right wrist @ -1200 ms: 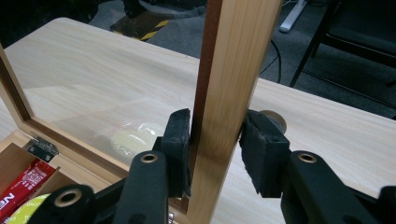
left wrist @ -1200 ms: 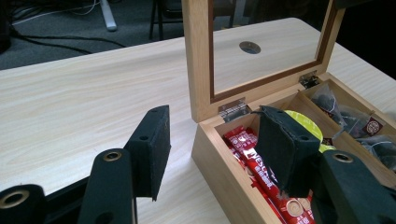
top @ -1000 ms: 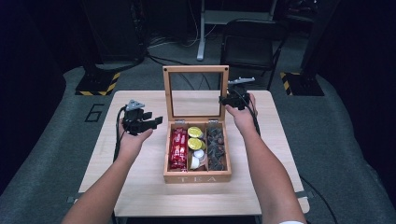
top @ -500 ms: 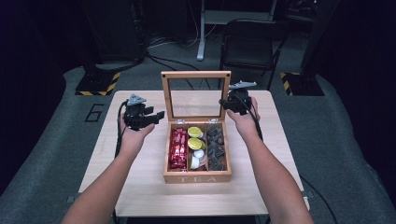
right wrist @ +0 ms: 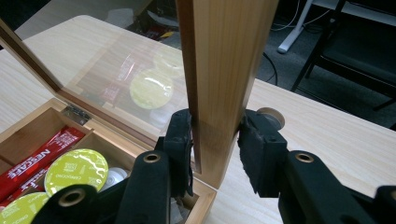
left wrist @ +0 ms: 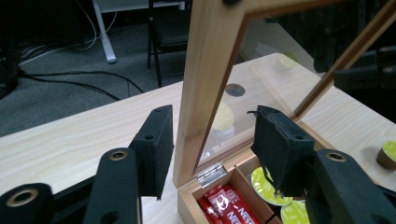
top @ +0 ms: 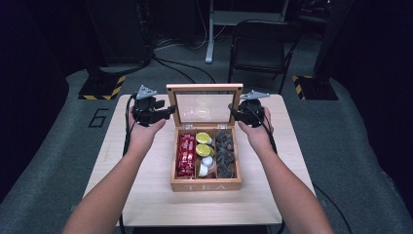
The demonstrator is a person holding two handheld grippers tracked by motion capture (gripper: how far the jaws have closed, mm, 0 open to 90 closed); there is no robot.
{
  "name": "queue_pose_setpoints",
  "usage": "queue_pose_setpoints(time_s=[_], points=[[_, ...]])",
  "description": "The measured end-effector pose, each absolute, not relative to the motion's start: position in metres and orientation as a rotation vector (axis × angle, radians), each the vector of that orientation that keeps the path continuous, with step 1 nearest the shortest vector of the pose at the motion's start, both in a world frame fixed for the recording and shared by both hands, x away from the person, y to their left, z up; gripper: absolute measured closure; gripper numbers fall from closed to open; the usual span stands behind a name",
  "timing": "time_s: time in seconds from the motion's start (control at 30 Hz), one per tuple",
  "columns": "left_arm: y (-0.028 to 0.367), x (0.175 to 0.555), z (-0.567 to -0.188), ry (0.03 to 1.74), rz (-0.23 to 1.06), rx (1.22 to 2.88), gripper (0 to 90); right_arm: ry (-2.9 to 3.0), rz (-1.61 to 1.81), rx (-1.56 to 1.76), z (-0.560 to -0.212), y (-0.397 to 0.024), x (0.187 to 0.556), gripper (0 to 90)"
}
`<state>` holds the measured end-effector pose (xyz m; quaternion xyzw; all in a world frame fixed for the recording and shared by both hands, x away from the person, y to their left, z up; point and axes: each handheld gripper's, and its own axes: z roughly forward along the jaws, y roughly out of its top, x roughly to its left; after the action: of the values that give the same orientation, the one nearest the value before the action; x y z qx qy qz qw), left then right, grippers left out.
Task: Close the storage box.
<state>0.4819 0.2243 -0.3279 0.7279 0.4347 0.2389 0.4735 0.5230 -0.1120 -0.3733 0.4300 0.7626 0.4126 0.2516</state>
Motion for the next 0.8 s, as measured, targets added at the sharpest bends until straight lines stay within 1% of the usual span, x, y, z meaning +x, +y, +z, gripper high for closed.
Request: queue_pose_setpoints(time_s=[0.2, 0.37, 0.53, 0.63, 0.8], points=[[0.219, 0.480, -0.322, 1.041, 0.585, 1.771, 51.2, 2.078, 1.135, 1.153, -0.375, -0.114, 0.517, 64.0], [0.217, 0.471, -0.316, 1.005, 0.605, 1.800, 57.4, 2.083, 1.180, 1.154, -0.380, -0.119, 0.508, 63.0], [0.220, 0.463, -0.319, 0.978, 0.595, 1.819, 58.1, 2.075, 1.214, 1.156, -0.385, -0.121, 0.500, 62.5], [0.224, 0.457, -0.324, 0.967, 0.575, 1.805, 60.0, 2.076, 1.223, 1.158, -0.387, -0.122, 0.498, 62.2], [0.225, 0.442, -0.332, 0.932, 0.582, 1.821, 60.0, 2.074, 1.263, 1.138, -0.391, -0.127, 0.483, 57.7]])
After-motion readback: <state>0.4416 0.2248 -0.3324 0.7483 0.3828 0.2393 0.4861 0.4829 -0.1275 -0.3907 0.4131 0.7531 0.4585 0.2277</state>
